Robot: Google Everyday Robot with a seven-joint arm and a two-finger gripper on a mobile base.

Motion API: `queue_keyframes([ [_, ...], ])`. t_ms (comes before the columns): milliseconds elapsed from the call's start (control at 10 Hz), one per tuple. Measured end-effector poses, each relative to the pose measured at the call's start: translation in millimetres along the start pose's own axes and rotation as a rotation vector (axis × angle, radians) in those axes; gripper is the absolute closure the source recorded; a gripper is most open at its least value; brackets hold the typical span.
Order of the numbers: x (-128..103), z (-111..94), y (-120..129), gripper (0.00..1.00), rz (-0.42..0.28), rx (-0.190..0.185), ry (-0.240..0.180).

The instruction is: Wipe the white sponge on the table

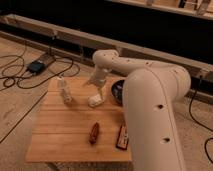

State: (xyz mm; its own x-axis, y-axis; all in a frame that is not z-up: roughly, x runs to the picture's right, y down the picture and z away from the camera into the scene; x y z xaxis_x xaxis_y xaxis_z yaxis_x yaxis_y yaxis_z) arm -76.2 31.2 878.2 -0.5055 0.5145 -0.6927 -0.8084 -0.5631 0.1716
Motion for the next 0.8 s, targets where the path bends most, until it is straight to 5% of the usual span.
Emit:
queue_keyframes([
  [800, 10.6, 21.3, -22.2, 0.2, 0.139, 0.01, -0.004],
])
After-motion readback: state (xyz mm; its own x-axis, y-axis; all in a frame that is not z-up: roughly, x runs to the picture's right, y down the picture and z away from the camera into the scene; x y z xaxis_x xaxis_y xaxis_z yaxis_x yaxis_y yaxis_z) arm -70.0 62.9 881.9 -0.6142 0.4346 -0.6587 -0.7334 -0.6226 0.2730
